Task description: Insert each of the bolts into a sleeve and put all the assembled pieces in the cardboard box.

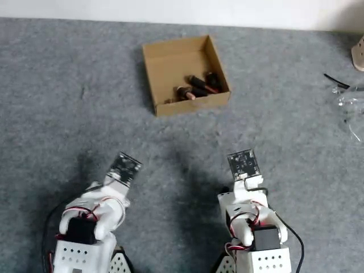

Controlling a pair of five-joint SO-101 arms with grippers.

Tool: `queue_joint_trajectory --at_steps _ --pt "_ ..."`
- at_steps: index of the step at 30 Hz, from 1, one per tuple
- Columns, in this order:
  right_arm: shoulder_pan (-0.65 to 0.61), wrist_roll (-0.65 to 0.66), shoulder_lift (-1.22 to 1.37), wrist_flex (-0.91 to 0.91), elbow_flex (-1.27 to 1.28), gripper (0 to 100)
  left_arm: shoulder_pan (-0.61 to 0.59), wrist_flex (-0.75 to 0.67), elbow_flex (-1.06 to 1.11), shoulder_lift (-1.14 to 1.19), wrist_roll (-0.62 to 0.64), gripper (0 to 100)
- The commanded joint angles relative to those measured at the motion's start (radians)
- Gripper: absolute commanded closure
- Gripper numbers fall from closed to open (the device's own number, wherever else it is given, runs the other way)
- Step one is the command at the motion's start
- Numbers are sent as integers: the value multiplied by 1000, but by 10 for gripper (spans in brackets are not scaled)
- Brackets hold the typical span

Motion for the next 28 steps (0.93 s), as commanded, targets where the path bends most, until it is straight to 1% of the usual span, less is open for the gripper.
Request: queue_joint_trajectory --at_steps 1,7,28 --pt "10 -6 -5 7 145 826 -131 3 21 -15 3 959" --pt "10 -6 -5 7 145 826 -147 -28 21 -15 3 959" --pt "10 -6 -5 7 145 826 -148 -26 21 -15 3 959"
